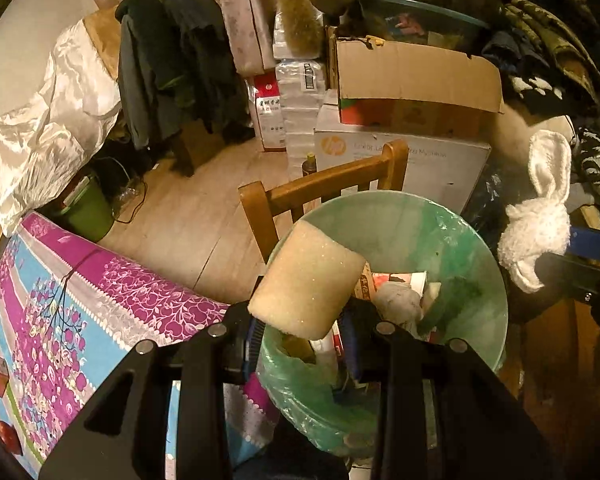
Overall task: Collect trash
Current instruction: 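Open both tools over the bin to drop the sponge and toy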
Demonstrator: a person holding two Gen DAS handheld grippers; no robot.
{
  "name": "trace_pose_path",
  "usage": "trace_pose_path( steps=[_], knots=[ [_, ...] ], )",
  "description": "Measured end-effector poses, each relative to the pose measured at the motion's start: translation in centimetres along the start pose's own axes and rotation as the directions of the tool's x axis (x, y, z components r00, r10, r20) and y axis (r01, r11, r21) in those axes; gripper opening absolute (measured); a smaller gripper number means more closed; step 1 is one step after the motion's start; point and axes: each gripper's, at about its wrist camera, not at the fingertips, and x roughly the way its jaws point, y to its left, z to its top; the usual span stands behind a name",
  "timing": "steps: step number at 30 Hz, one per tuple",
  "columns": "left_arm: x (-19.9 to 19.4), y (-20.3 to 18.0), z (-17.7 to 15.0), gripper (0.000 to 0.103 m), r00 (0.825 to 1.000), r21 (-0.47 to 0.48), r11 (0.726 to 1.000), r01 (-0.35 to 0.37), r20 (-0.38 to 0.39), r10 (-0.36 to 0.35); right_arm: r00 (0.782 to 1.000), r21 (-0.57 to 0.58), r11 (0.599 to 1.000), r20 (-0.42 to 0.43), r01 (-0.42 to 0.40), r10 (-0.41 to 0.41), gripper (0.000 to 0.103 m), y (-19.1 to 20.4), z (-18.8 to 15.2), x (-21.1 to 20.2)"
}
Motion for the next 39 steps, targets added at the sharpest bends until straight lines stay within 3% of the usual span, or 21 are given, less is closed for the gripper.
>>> trace_pose_path(
  steps=[12,16,21,24,33,39],
  knots=[
    [-0.2,-0.5,0.4,0.032,1.0,0.004,1.0,0.014,0.008,-0.014,1.0,-0.016,1.0,0.004,-0.015,0.015,0.03,0.4,0.5,0.5],
    [-0.1,-0.7,0.4,0.038,0.999,0.02,0.999,0.04,0.003,-0.04,1.0,-0.009,1.0,0.002,0.0,0.0,0.041,0.3,0.5,0.9],
    [0.3,-1.0,0.1,0.039,0.999,0.026,0.999,0.036,-0.012,-0.036,1.0,0.005,1.0,0.006,0.008,-0.008,0.041,-0.1,0.4,0.9],
    [0.3,-0.9,0.2,0.045,0.999,0.019,0.999,0.031,-0.006,-0.031,1.0,0.005,1.0,0.006,0.018,-0.018,0.041,-0.2,0.4,0.9],
    [-0.3,-0.6,0.4,0.045,1.0,0.011,1.0,0.026,0.013,-0.026,1.0,0.019,0.999,0.0,0.028,-0.028,0.041,-0.6,0.3,1.2],
    [-0.9,0.1,0.2,0.045,0.995,-0.009,0.995,0.095,0.04,-0.095,0.998,0.035,0.997,0.008,0.063,-0.063,0.041,-1.2,0.2,0.9]
  ],
)
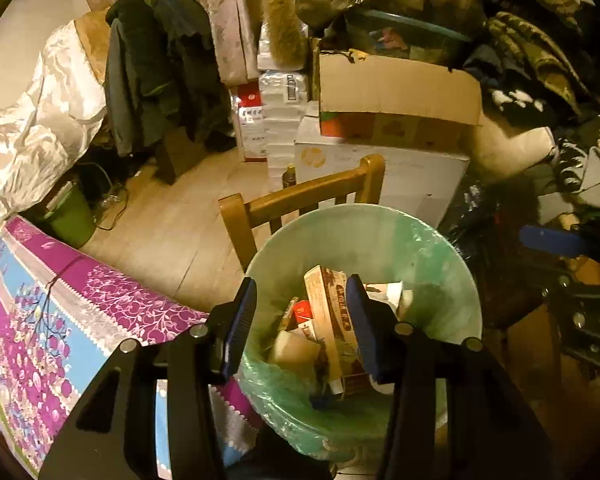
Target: Collect trash
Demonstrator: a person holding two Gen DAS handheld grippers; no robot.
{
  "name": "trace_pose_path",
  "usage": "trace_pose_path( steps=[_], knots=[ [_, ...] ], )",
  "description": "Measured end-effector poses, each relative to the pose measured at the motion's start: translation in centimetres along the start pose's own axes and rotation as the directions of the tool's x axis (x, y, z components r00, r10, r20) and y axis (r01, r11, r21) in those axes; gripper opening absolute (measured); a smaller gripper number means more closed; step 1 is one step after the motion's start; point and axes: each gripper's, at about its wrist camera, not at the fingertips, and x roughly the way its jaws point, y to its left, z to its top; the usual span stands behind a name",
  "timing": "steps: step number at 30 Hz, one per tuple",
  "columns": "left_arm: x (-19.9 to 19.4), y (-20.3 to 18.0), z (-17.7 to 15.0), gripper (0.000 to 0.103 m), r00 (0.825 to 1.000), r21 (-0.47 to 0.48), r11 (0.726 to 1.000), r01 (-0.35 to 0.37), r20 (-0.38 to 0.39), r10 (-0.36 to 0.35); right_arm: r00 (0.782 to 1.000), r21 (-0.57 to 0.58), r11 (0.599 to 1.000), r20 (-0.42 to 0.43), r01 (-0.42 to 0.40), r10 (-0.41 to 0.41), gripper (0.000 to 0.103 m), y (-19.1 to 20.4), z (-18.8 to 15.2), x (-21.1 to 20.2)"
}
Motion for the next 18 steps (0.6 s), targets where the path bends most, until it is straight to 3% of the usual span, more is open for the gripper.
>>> trace_pose_path(
  steps=[4,8,12,14,18],
  knots=[
    [-0.2,0.4,0.0,0.045,1.0,-0.018,0.999,0.027,0.009,-0.027,1.0,0.029,1.0,0.007,0.006,-0.006,0.045,-0.6,-0.3,-0.2],
    [-0.6,0.2,-0.2,0.052,1.0,-0.016,1.0,-0.008,0.02,0.008,0.998,0.061,0.998,0.058,0.002,-0.005,0.067,-0.6,-0.5,-0.8],
    [-1.4,0.2,-0.5,0.057,0.998,-0.014,0.999,-0.034,0.043,0.035,0.992,0.05,0.998,0.119,0.045,-0.051,0.077,0.1,-0.9,-1.5],
    [-1.8,0.2,-0.6,0.058,0.997,-0.007,0.999,-0.046,0.057,0.046,0.982,0.051,0.995,0.165,0.084,-0.091,0.088,0.5,-1.3,-2.1],
    [-2.7,0.4,-0.8,0.067,0.994,-0.002,0.998,-0.07,0.089,0.069,0.948,0.072,0.989,0.285,0.128,-0.144,0.098,0.5,-2.1,-3.7]
  ],
)
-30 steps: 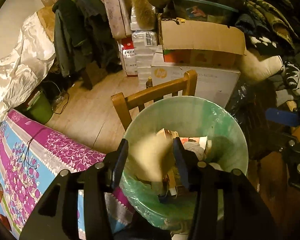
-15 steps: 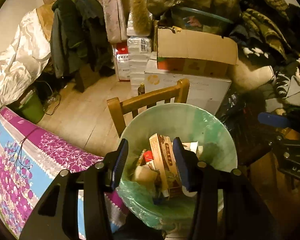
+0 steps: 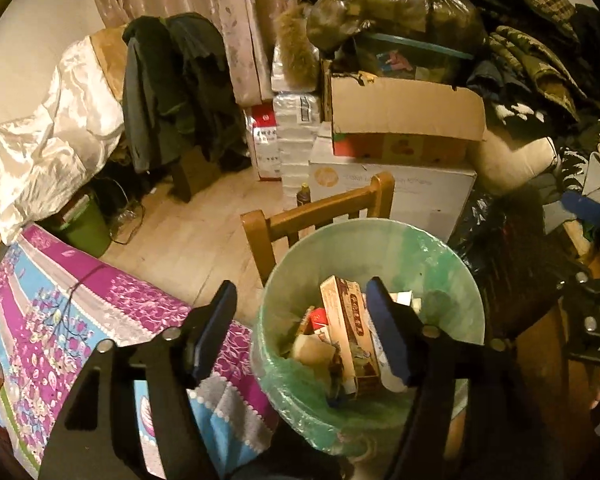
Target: Collect trash
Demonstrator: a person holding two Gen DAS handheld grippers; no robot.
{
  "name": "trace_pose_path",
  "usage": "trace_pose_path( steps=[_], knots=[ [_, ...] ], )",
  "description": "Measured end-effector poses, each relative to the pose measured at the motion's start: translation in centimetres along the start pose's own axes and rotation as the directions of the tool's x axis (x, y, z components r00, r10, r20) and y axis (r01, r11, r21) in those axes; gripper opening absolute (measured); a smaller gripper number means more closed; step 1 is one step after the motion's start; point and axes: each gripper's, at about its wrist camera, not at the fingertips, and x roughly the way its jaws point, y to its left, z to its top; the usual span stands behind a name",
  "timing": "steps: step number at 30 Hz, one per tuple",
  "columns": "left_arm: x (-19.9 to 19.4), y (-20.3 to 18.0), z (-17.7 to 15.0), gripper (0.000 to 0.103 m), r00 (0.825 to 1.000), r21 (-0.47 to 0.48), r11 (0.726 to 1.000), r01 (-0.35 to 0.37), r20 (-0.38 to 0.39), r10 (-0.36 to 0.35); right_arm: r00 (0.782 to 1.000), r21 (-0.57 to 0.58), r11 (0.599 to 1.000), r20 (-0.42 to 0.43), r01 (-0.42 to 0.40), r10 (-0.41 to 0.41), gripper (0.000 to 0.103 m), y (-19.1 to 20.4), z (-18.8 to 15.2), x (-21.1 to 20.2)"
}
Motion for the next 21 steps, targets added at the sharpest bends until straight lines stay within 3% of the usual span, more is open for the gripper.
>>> trace_pose_path(
  steps=[5,7,12,17,21],
  knots=[
    [-1.1,0.5,0.0,0.072,1.0,-0.019,1.0,-0.004,0.03,0.005,0.999,0.02,1.0,0.037,-0.003,0.002,0.098,-0.3,-0.2,-1.1],
    [-1.5,0.6,0.0,0.083,0.999,-0.023,1.0,-0.01,0.044,0.011,0.998,0.011,1.0,0.063,0.008,-0.009,0.098,0.0,-0.4,-1.8],
    [-2.8,0.9,-0.5,0.092,0.996,-0.048,0.999,0.0,0.084,0.004,0.986,0.001,0.993,0.114,0.122,-0.121,0.098,1.0,-1.9,-3.5],
    [-4.2,0.9,-2.1,0.094,0.993,-0.064,0.998,0.026,0.116,-0.019,0.977,-0.02,0.986,0.141,0.164,-0.159,0.098,1.5,-2.8,-4.5],
    [-5.7,0.8,-2.9,0.096,0.987,-0.059,0.997,0.044,0.155,-0.034,0.966,0.111,0.972,0.135,0.206,-0.22,0.098,-0.7,-3.9,-5.7]
  ],
)
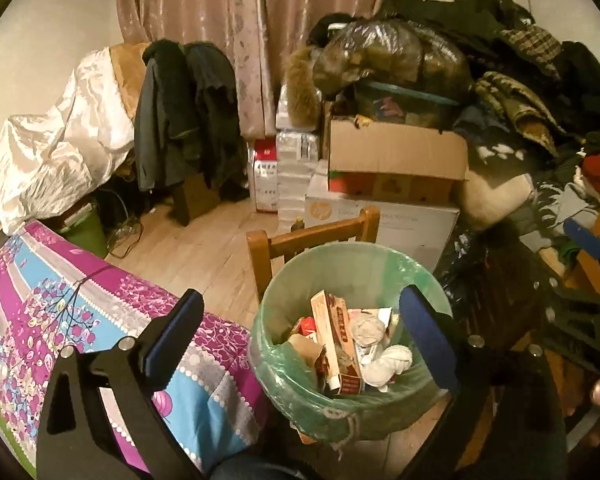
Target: Collect trash
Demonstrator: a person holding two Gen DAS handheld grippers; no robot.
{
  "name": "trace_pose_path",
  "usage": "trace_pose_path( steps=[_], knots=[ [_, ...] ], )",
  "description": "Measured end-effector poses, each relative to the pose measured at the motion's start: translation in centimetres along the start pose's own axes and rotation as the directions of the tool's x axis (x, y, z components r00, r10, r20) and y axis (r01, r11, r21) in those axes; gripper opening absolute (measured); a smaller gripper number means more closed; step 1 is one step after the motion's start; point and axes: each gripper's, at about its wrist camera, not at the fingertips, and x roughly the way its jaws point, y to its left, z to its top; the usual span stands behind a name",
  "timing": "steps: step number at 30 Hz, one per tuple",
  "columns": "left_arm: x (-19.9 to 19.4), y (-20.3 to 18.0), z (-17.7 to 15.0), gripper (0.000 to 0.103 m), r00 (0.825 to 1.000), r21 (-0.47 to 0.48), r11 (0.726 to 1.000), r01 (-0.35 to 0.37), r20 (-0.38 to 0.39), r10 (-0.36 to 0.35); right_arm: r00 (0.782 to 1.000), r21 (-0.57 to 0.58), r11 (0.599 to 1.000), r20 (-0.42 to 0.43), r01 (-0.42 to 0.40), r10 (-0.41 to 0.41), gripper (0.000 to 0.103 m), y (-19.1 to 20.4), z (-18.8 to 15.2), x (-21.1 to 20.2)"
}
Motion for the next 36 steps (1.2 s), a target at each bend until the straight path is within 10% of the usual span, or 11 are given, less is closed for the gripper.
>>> trace_pose_path(
  steps=[5,20,36],
  knots=[
    [-1.5,-0.5,-0.4,0.097,0.999,0.009,1.0,-0.016,0.037,0.016,1.0,0.152,0.988,-0.021,-0.009,0.012,0.098,-2.9,-0.6,0.0],
    [-1.0,0.1,-1.1,0.097,0.998,-0.003,0.998,-0.059,0.0,0.059,0.99,-0.095,0.987,-0.073,-0.13,0.124,0.098,2.4,-3.7,0.8],
    [0.1,0.1,-1.7,0.097,0.998,-0.007,0.999,-0.041,-0.052,0.04,0.984,-0.072,0.988,-0.124,-0.138,0.129,0.098,2.2,-4.9,1.9]
  ],
)
